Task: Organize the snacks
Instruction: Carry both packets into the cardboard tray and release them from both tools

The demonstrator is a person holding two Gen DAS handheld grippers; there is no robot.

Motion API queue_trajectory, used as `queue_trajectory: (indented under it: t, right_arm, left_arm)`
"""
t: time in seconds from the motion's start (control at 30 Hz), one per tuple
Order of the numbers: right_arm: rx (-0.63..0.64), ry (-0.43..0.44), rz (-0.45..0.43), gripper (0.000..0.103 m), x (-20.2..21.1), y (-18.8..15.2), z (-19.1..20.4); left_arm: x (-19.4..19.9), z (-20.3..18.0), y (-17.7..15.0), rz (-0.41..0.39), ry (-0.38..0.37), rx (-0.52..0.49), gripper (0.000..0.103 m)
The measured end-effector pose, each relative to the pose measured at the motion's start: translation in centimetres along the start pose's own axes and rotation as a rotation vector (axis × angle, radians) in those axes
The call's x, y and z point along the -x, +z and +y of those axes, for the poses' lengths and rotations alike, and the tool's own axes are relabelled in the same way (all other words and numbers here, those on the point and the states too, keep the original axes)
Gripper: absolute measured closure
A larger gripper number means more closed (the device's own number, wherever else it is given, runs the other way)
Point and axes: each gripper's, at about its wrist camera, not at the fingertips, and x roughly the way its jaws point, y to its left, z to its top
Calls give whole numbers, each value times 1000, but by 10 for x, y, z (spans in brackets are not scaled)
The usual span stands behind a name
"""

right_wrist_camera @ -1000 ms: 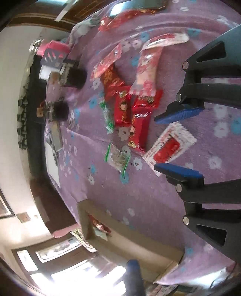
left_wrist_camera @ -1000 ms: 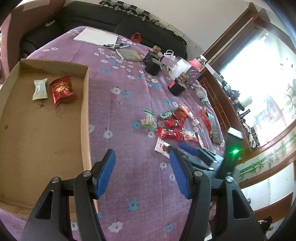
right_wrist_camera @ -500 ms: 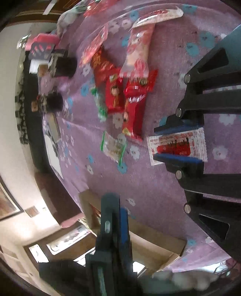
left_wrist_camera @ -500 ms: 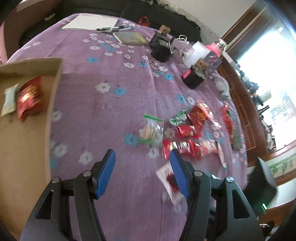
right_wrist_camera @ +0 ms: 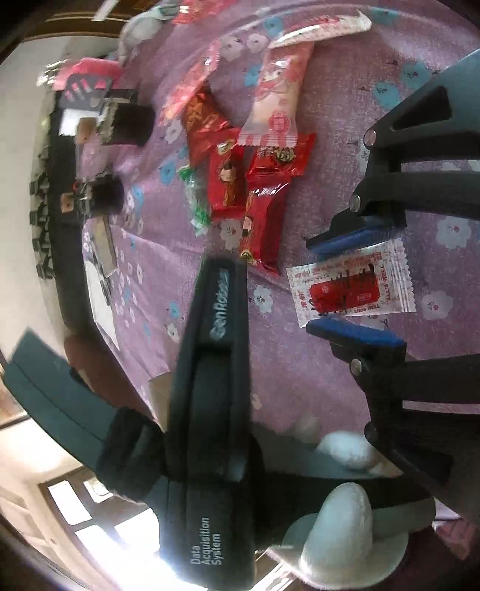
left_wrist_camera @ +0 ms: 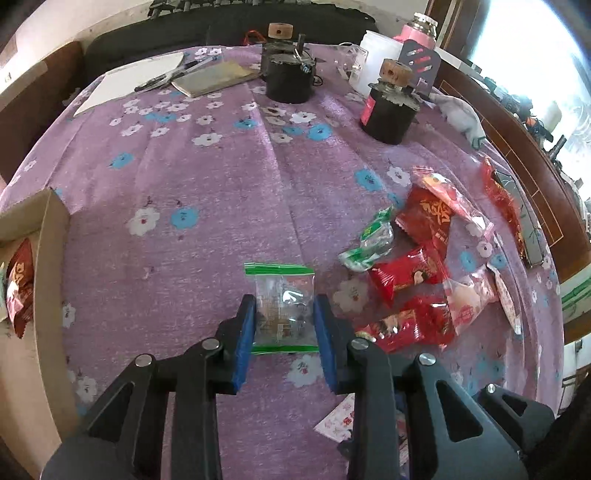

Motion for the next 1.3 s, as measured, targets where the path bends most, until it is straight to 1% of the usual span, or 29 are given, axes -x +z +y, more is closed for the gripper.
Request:
queue_trajectory:
  t: [0.1,0.17,0.3,0.43,0.57,0.73,0.9,0.97,1.07,1.17,1.23,1.3]
  right_arm:
    - [10,-4,0,71,0,-1,2]
    - [-4,1,-8,72,2,-1,-1]
    - [-29,16,-47,72,8,1,-6]
    - [-50,41,-75,72,13,2,-9]
    - [-71,39,-85,72,15,0,-11]
    - [-88,2,-75,72,12,-1,-14]
    - [-121,-24,-68,72,13,-2,-18]
    - [-151,-3,-59,72,15,-2,-20]
    - [-165,29,-69,72,25,2,-12]
    - [-133,65,-76,73,35,13,10]
    - [-96,87,-76,73,38,24,30]
    - [-64,127,-68,73,37,37,54]
  left_arm:
    - [5,7,-2,-2,2,21,75]
    - [16,14,-5,-20,-20,41,75]
    - [49,30,-12,-75,-82,89,75]
    - [92,53,-26,-141,-131,134,75]
    - [128,83,-44,-191,-131,168,75]
    - [154,120,-70,-223,-94,220,74]
    - [165,142,-96,-238,-101,263,74]
    - [167,149,-102,-244,-97,269,74]
    - [167,162,-105,-247,-87,289,74]
    - [163,177,-105,-241,-82,319,74]
    - [158,189,-103,-230,-73,340,74]
    - [153,200,-101,-215,-56,357,74]
